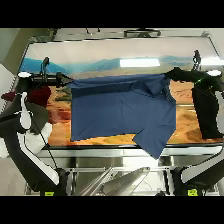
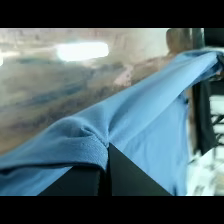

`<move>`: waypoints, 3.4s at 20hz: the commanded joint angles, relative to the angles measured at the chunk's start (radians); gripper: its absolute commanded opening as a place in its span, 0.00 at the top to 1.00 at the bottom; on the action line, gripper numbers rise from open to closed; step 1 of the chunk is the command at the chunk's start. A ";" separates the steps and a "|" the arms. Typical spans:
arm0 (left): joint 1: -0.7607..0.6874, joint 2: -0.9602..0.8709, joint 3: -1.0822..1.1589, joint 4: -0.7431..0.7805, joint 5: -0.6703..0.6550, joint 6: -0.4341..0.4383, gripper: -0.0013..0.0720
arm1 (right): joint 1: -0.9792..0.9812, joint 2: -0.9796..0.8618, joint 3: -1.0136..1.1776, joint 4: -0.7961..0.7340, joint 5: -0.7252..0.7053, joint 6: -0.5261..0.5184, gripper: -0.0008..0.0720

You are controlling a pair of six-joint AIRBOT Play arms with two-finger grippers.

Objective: Fold the shirts.

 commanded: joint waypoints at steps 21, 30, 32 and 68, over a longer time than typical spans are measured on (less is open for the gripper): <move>-0.231 0.000 0.061 0.567 -0.014 -0.291 0.61 | 0.121 0.004 0.029 -0.792 0.135 0.385 0.71; -0.156 0.249 -0.077 0.798 -0.242 -0.359 0.58 | -0.004 0.282 -0.003 -0.829 0.433 0.427 0.33; -0.125 0.370 -0.280 0.800 -0.184 -0.344 0.58 | -0.071 0.386 -0.167 -0.819 0.438 0.432 0.33; -0.071 0.668 -1.040 0.400 0.140 -0.102 0.96 | -0.112 0.529 -1.011 -0.425 0.228 0.311 0.68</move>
